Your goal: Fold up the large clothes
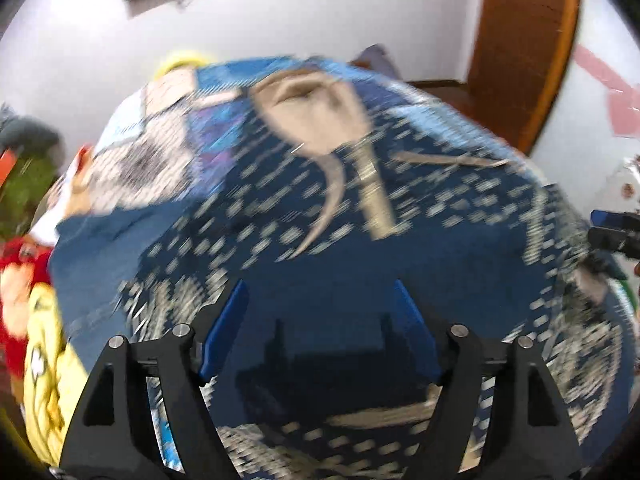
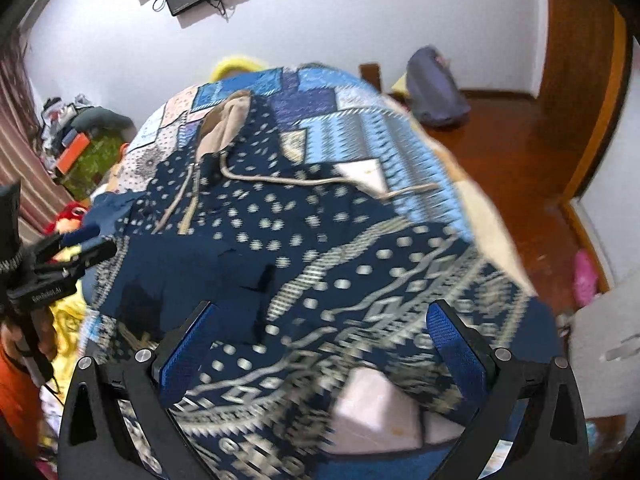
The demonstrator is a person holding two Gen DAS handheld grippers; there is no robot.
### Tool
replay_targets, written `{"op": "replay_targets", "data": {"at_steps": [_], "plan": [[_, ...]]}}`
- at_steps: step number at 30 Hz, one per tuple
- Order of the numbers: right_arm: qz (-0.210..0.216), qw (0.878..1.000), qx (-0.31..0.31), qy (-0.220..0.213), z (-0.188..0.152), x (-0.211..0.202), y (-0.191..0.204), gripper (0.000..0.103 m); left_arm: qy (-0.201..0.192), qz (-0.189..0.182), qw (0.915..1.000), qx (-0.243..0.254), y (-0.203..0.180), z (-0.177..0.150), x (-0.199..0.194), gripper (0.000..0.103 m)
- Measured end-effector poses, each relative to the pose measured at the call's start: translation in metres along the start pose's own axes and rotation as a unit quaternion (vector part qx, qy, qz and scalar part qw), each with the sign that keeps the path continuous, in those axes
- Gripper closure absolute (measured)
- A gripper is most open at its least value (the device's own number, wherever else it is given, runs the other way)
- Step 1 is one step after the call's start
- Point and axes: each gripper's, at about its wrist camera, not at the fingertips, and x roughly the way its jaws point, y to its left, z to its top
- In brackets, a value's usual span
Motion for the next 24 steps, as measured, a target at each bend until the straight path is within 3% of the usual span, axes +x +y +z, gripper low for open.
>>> {"op": "replay_targets", "data": {"at_steps": [4, 6, 9, 11, 12, 14, 15, 17, 22, 24], "plan": [[0.023, 0.999, -0.014, 0.038, 0.01, 0.041, 0.02, 0.008, 0.029, 0.025, 0.9991, -0.019, 0.027, -0.029, 0.019, 0.028], [0.027, 0.997, -0.026, 0.063, 0.013, 0.062, 0.031, 0.027, 0.038, 0.031, 0.9985, -0.023, 0.036, -0.04, 0.027, 0.028], [0.023, 0.995, -0.041, 0.088, 0.014, 0.089, 0.043, 0.04, 0.05, 0.026, 0.9978, -0.036, 0.045, -0.055, 0.036, 0.028], [0.016, 0.996, -0.051, 0.078, 0.015, 0.094, 0.05, 0.046, 0.054, 0.025, 0.9974, -0.041, 0.047, -0.059, 0.039, 0.028], [0.021, 0.995, -0.058, 0.078, 0.015, 0.095, 0.053, 0.065, 0.055, 0.027, 0.9972, -0.043, 0.048, -0.06, 0.04, 0.028], [0.046, 0.994, -0.059, 0.082, 0.016, 0.096, 0.058, 0.085, 0.055, 0.028, 0.9971, -0.044, 0.046, -0.062, 0.04, 0.028], [0.042, 0.994, -0.065, 0.078, 0.017, 0.095, 0.061, 0.088, 0.052, 0.026, 0.9973, -0.044, 0.045, -0.061, 0.039, 0.028], [0.008, 0.994, -0.098, 0.056, 0.017, 0.087, 0.069, 0.092, 0.048, 0.023, 0.9977, -0.043, 0.042, -0.059, 0.037, 0.028], [-0.005, 0.994, -0.112, 0.017, 0.026, 0.057, 0.065, 0.093, 0.034, 0.011, 0.9984, -0.044, 0.035, -0.048, 0.034, 0.028], [-0.035, 0.991, -0.125, 0.013, 0.03, 0.054, 0.062, 0.093, 0.03, 0.007, 0.9986, -0.043, 0.032, -0.044, 0.034, 0.028]]}}
